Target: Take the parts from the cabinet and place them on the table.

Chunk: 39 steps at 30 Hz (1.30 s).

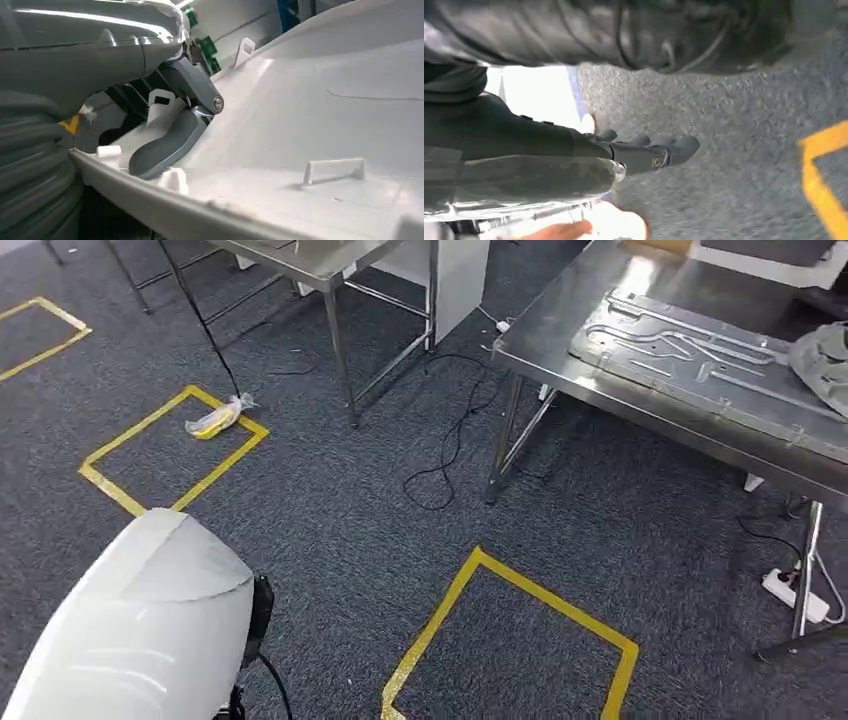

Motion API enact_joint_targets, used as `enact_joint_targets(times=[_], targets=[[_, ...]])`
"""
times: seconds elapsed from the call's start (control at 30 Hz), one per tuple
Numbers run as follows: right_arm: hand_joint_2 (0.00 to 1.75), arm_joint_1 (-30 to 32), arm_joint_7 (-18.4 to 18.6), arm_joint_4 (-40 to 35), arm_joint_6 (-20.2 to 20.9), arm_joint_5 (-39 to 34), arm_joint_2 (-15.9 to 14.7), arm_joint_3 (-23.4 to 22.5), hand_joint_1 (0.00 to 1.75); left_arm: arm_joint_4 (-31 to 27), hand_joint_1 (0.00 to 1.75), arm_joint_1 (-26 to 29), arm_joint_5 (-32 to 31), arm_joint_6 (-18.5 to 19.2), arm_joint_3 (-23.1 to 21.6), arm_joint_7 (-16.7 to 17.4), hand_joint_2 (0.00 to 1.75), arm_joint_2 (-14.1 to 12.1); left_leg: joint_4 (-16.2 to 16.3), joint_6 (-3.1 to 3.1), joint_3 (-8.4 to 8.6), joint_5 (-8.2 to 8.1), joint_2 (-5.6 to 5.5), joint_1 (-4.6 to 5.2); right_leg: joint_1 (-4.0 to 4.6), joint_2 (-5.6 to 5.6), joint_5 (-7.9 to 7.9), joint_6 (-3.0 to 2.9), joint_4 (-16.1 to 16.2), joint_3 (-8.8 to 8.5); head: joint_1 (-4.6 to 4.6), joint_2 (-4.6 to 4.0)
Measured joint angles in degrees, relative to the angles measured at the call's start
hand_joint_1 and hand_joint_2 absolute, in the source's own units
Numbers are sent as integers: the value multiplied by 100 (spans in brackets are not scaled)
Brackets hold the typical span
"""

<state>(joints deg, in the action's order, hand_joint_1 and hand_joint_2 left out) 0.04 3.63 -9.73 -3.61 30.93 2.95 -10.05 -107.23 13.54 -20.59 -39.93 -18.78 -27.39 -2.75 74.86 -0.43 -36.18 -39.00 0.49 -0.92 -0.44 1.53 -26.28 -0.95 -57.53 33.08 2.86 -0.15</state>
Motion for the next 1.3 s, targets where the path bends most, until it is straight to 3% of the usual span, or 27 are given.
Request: enact_joint_targets(times=[0.07,0.1,0.13,0.17,0.2,0.3,0.33,0.37,0.4,0.47,0.5,0.53,0.6,0.63,0.67,0.7,0.83,0.87,0.9,0.93,1.0,1.03,1.07,1.13,1.17,1.2,1.3], targets=[[0,0,20,0,-4,0,2,-7,0,2,175,-20,31,0,-2,-4,175,-9,-249,-3,39,342,-8,-8,-4,166,-9,5,-18,-20,0,0],[0,-4,33,0,-2,0,4,-9,0,2,175,-38,65,0,0,-4,175,-11,-684,2,214,647,-32,-18,-11,256,-20,21,-41,-32,0,0],[0,-7,33,0,4,0,11,-11,0,2,175,-60,68,0,0,-11,175,-11,-1207,9,415,947,-147,-36,-18,340,-43,50,-81,-31,0,0],[0,-4,33,0,18,0,18,-11,0,2,175,-74,65,0,-4,-24,175,-11,-1460,24,493,986,-413,-62,-24,396,-69,84,-126,11,4,0],[0,-38,33,0,15,4,17,-11,0,2,175,-68,63,0,-15,-33,175,-11,-1602,45,520,930,-506,-66,21,472,-96,127,-229,77,8,0],[0,-1,33,0,2,31,13,-11,0,9,175,-81,68,0,-26,-39,175,-22,-1549,148,519,938,-369,0,-50,621,-52,232,-181,131,2,0],[0,4,33,0,2,44,-7,-13,0,9,175,-123,72,7,-42,-39,175,-22,-1612,211,535,976,-298,-47,-49,554,-62,256,-228,130,4,0],[0,-1,33,0,15,46,-11,-13,0,13,175,-149,98,26,-63,-39,175,-24,-1627,234,558,984,-229,-46,-18,230,-134,276,-351,184,13,0],[0,-19,35,0,22,48,-11,-15,0,13,175,-155,125,33,-81,-46,175,-24,-1636,252,569,982,-161,-43,-14,19,-310,302,-647,338,20,0],[0,-49,33,0,31,72,-11,-15,0,20,175,-139,166,26,-87,-94,175,-28,-1636,285,572,964,11,-22,-39,-93,-692,332,-1489,789,17,0],[0,-52,33,0,15,90,-11,-15,0,20,175,-140,175,15,-87,-103,175,-28,-1635,287,574,954,93,-18,-42,-111,-764,339,-1790,959,18,0],[0,-49,33,0,9,94,-11,-13,0,20,175,-149,181,13,-90,-109,175,-28,-1634,285,584,940,172,-18,-43,-124,-707,338,-1860,1014,17,0],[0,-47,35,0,11,94,-22,-15,0,20,175,-168,210,18,-94,-107,175,-28,-1634,272,633,902,309,-18,-40,-158,-290,310,-1279,719,17,0],[0,-39,35,0,17,94,-37,-15,0,20,175,-180,229,26,-101,-107,175,-28,-1635,256,673,877,368,-17,-23,-256,-38,272,-755,436,20,0],[0,-38,33,0,17,96,-53,-15,0,20,175,-187,232,26,-105,-109,175,-28,-1637,229,709,854,423,-16,16,-499,77,217,-296,192,20,0],[0,-48,33,0,17,96,-55,-15,0,20,175,-191,240,26,-107,-109,175,-28,-1632,183,698,818,468,31,102,-645,-13,175,-215,157,20,0],[0,-34,9,-2,20,96,-57,-22,0,33,175,-219,262,39,-114,-98,175,-28,-1727,80,842,774,712,63,85,-341,12,85,-146,177,13,0],[0,-27,4,-2,39,96,-52,-24,0,35,175,-237,256,37,-114,-103,175,-33,-1647,57,843,714,538,12,25,-276,45,54,-89,120,13,0],[0,-32,2,-2,52,98,-52,-26,0,35,175,-239,247,33,-114,-112,175,-33,-1410,54,734,540,258,19,13,-218,49,28,-68,100,-2,0],[0,-44,4,-2,55,98,-52,-31,0,37,175,-233,247,31,-114,-118,175,-33,-987,50,527,303,100,6,12,-174,47,-2,-69,100,-7,0],[0,-43,4,-2,50,101,-55,-39,0,48,175,-202,260,31,-114,-100,175,-42,-141,39,56,-17,1,8,28,-33,35,-21,-77,100,-7,0],[0,-42,4,-2,48,98,-55,-46,0,61,175,-202,260,31,-114,-96,175,-46,48,36,-81,-4,-3,8,39,43,31,-25,-89,99,-11,0],[0,-40,4,-2,48,98,-55,-52,0,70,175,-202,260,31,-114,-96,175,-48,-41,44,-91,166,-8,8,42,122,22,-29,-105,93,-9,0],[0,-40,4,-2,50,99,-55,-59,0,76,175,-206,260,31,-114,-92,175,-61,-859,85,203,762,-74,9,45,292,-2,-14,-140,71,-9,0],[0,-39,4,-2,50,99,-50,-61,0,76,175,-212,260,31,-114,-92,175,-61,-1343,117,387,1027,-264,9,39,359,-15,2,-159,72,-9,0],[0,-36,4,-2,55,101,-39,-63,0,81,175,-213,258,33,-114,-94,175,-63,-1497,136,437,981,-528,1,37,398,-25,21,-189,108,0,0],[0,-14,11,-2,94,103,-42,-72,0,85,175,-214,256,39,-114,-96,175,-70,-1556,175,435,1024,-342,69,3,577,10,148,-173,170,-11,0]])
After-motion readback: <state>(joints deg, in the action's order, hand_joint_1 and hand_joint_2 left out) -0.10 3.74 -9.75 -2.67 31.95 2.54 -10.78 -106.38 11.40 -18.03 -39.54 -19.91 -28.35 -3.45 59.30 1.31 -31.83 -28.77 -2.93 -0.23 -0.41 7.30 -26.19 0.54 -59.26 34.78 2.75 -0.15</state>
